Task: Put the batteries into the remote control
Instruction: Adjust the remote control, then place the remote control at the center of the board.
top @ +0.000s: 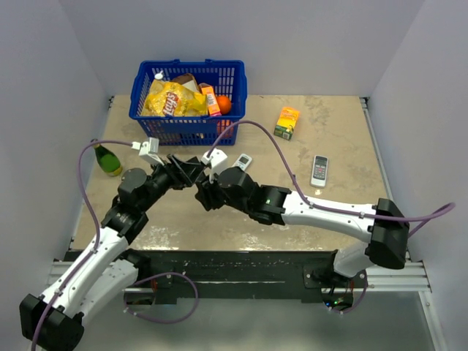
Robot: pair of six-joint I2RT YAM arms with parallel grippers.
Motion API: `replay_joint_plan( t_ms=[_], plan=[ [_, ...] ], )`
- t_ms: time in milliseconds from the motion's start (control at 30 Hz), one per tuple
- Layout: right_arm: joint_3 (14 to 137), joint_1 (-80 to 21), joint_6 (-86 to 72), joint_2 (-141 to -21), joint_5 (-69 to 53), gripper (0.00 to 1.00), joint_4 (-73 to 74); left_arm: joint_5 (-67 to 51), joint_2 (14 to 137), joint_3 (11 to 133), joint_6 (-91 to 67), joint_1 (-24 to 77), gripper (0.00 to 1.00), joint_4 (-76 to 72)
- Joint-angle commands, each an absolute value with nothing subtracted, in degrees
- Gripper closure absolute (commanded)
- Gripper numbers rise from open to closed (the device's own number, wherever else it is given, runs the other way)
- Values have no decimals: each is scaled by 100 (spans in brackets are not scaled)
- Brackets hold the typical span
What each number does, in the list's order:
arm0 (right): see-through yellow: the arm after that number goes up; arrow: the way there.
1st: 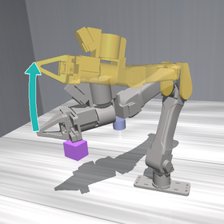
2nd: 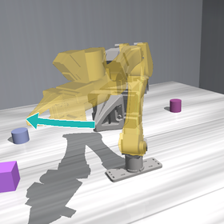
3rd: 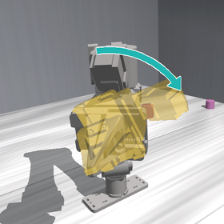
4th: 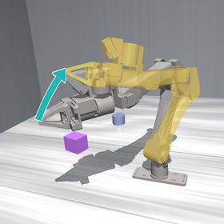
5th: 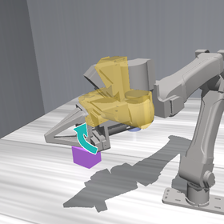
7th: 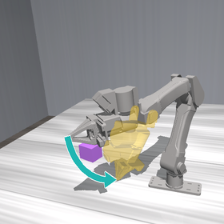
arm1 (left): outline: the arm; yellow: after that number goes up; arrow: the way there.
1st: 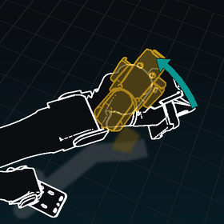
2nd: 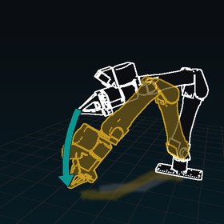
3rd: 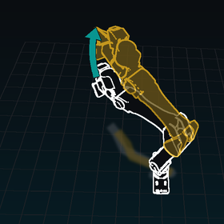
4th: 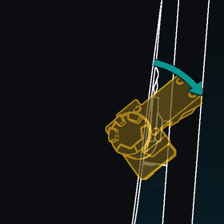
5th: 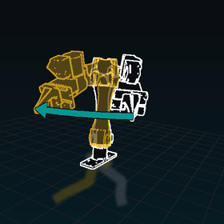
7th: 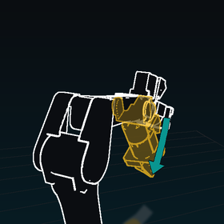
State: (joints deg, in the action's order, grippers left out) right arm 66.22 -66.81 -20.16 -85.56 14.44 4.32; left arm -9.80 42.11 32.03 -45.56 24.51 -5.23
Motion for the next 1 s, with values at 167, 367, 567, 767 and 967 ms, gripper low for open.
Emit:
replay_joint_plan(
  t_ms=[167, 367, 567, 767, 967],
  plan=[
    [6417, -6610, -1828, -7946, 1959, 100, 1256, 235, 3719, 3998, -3491, 2479, 2, 465],
    [6022, -6277, -2047, -7551, 2144, 100, 1757, 912, 3411, 4517, -2595, 2479, 0, 1194],
    [5476, -5371, -2329, -7085, 2215, 100, 2311, 1686, 2911, 4729, -1733, 2479, 0, 1687],
    [4870, -4343, -2663, -6926, 1864, 100, 2575, 2003, 2392, 4378, -1275, 2478, 0, 1609],
    [4500, -4017, -2795, -7224, 1600, 100, 2610, 2162, 2066, 3894, -1283, 2479, 0, 1477]
  ],
)
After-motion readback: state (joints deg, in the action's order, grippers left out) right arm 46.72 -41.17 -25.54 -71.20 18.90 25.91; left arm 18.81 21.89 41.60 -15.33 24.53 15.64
